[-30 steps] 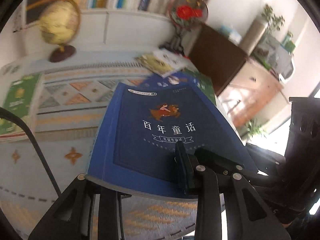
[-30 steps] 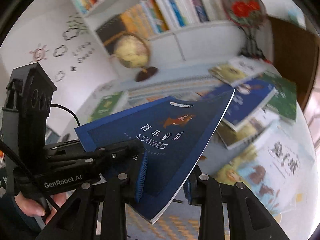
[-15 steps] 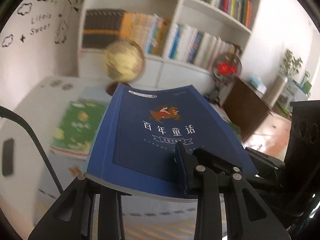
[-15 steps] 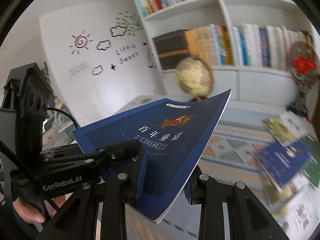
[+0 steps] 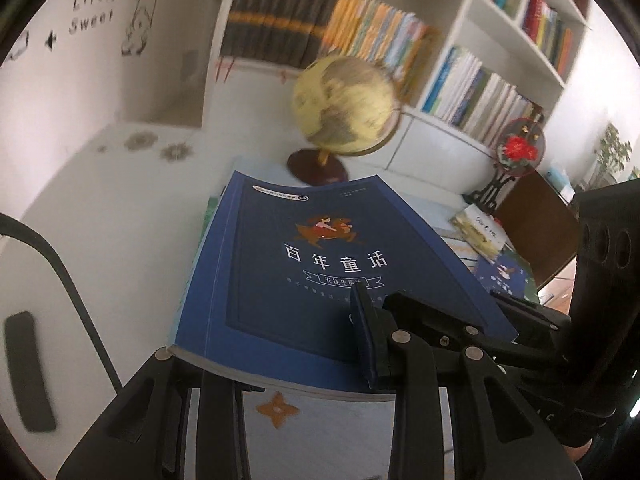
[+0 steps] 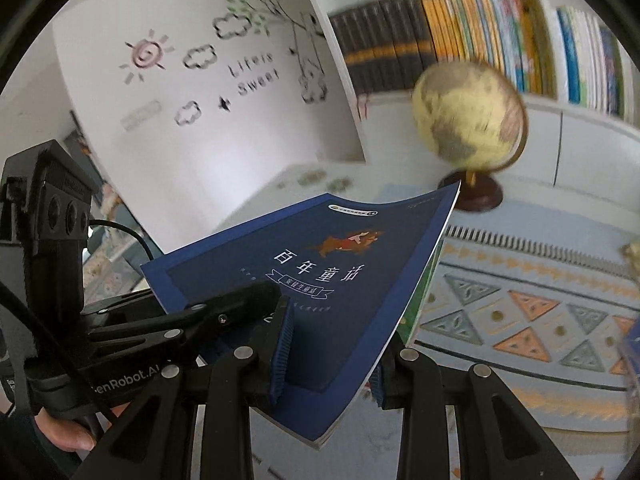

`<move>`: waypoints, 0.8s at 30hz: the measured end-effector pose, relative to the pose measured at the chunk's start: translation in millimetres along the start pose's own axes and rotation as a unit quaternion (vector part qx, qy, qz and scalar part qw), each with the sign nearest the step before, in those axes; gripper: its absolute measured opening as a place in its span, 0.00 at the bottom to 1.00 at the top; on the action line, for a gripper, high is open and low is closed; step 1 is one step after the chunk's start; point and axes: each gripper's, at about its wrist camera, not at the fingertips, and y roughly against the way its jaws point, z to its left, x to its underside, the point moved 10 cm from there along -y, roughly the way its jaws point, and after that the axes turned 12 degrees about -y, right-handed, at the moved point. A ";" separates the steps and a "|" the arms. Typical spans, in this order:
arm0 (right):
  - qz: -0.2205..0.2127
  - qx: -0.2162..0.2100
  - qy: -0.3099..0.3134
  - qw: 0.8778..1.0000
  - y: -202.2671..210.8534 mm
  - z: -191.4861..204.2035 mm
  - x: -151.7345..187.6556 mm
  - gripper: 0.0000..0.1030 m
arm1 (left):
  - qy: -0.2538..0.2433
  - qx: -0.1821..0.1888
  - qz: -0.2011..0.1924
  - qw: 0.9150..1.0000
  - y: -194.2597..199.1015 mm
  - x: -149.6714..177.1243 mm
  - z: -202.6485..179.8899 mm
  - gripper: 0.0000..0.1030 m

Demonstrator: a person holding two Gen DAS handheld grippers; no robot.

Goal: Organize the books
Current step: 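Carry the blue book with both grippers onto the stack by the globe, then lower the blue book onto the stack and open both grippers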

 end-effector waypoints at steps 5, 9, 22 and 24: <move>0.022 0.021 -0.016 0.999 -50.9 -9.9 -7.9 0.30 | 0.032 0.020 0.007 0.999 -36.5 3.4 35.5 0.28; 0.040 0.022 -0.037 0.998 -80.4 -18.8 -16.6 0.30 | 0.047 0.028 0.005 0.998 -53.4 3.3 46.8 0.28; 0.094 0.040 -0.110 0.989 -121.0 -59.5 7.0 0.31 | 0.084 0.077 0.058 0.992 -89.2 42.2 47.5 0.28; 0.102 0.035 -0.116 0.987 -124.7 -60.5 13.5 0.31 | 0.087 0.075 0.067 0.991 -89.3 47.3 50.5 0.28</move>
